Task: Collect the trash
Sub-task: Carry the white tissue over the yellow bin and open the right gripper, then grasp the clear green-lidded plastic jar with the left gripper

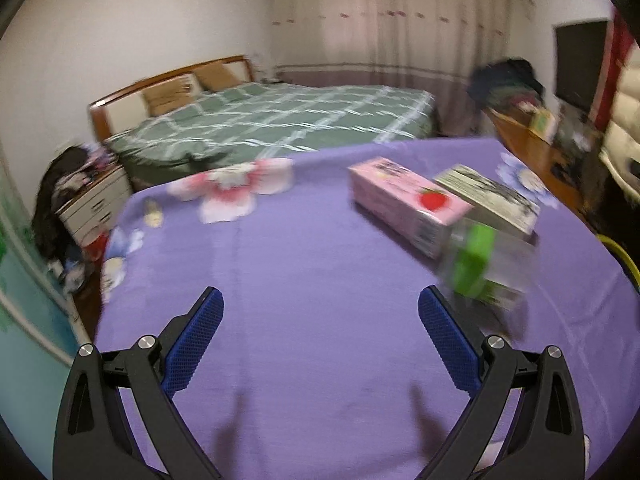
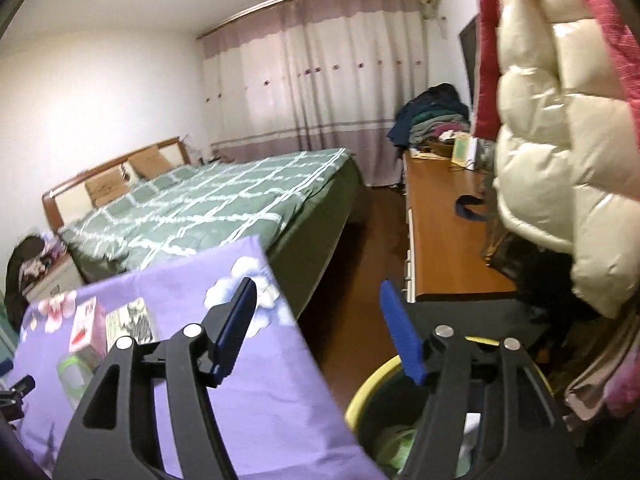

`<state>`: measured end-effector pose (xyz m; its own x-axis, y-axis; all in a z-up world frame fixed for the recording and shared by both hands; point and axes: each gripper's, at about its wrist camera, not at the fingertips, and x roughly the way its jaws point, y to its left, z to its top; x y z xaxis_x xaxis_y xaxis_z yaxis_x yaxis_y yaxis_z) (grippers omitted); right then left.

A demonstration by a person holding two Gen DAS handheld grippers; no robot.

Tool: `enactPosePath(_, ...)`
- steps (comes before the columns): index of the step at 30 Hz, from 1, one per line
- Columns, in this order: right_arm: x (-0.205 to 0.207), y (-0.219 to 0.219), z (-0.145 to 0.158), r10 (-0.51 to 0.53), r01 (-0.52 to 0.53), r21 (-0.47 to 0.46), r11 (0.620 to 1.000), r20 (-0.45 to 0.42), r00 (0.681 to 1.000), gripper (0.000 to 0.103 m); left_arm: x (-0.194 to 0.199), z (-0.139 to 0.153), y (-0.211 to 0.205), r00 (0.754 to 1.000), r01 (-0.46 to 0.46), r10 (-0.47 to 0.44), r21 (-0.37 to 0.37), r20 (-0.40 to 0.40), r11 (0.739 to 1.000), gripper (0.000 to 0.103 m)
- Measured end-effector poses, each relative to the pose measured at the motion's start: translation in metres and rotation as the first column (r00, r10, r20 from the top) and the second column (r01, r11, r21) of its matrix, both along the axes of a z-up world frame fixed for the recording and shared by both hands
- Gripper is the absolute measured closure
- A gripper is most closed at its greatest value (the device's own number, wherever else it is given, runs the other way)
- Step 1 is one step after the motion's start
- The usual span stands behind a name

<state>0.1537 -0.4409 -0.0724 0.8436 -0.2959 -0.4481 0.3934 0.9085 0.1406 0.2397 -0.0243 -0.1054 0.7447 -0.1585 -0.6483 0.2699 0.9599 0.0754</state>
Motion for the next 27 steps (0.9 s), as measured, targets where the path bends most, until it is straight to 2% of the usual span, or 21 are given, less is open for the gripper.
enactPosePath(3, 0.01, 0.005, -0.013, 0.024, -0.024, -0.004, 1.0, -0.046, 0.999, 0.042, -0.004, 0.006, -0.023, 0.994, 0.108, -0.108, -0.015, -0.023, 0.994, 0.006)
enactPosePath(6, 0.012, 0.006, -0.017, 0.04, -0.04, 0.001, 0.999, -0.059, 0.997, 0.042, -0.003, 0.011, -0.049, 0.974, 0.223, -0.224, -0.029, -0.045, 0.974, 0.005)
enactPosePath(9, 0.011, 0.007, -0.018, 0.044, -0.044, 0.0, 0.999, -0.061, 0.997, 0.042, 0.003, 0.008, -0.077, 0.953, 0.295, -0.294, -0.004, -0.066, 0.956, 0.005)
enactPosePath(15, 0.012, 0.009, -0.022, 0.076, -0.075, 0.008, 0.997, -0.07, 0.995, 0.042, 0.018, -0.005, -0.101, 0.93, 0.35, -0.346, 0.008, -0.119, 0.937, 0.005)
enactPosePath(25, 0.012, 0.011, -0.022, 0.101, -0.1, 0.021, 0.995, -0.069, 0.992, 0.042, 0.04, -0.018, -0.116, 0.913, 0.375, -0.371, -0.01, -0.173, 0.927, 0.005)
enactPosePath(26, 0.012, 0.012, -0.023, 0.102, -0.101, 0.023, 0.995, -0.07, 0.992, 0.042, 0.041, -0.019, -0.118, 0.911, 0.379, -0.374, -0.007, -0.174, 0.925, 0.007)
enactPosePath(27, 0.012, 0.012, -0.022, 0.102, -0.101, 0.022, 0.995, -0.07, 0.992, 0.042, 0.04, -0.02, -0.118, 0.909, 0.383, -0.378, -0.001, -0.175, 0.924, 0.016)
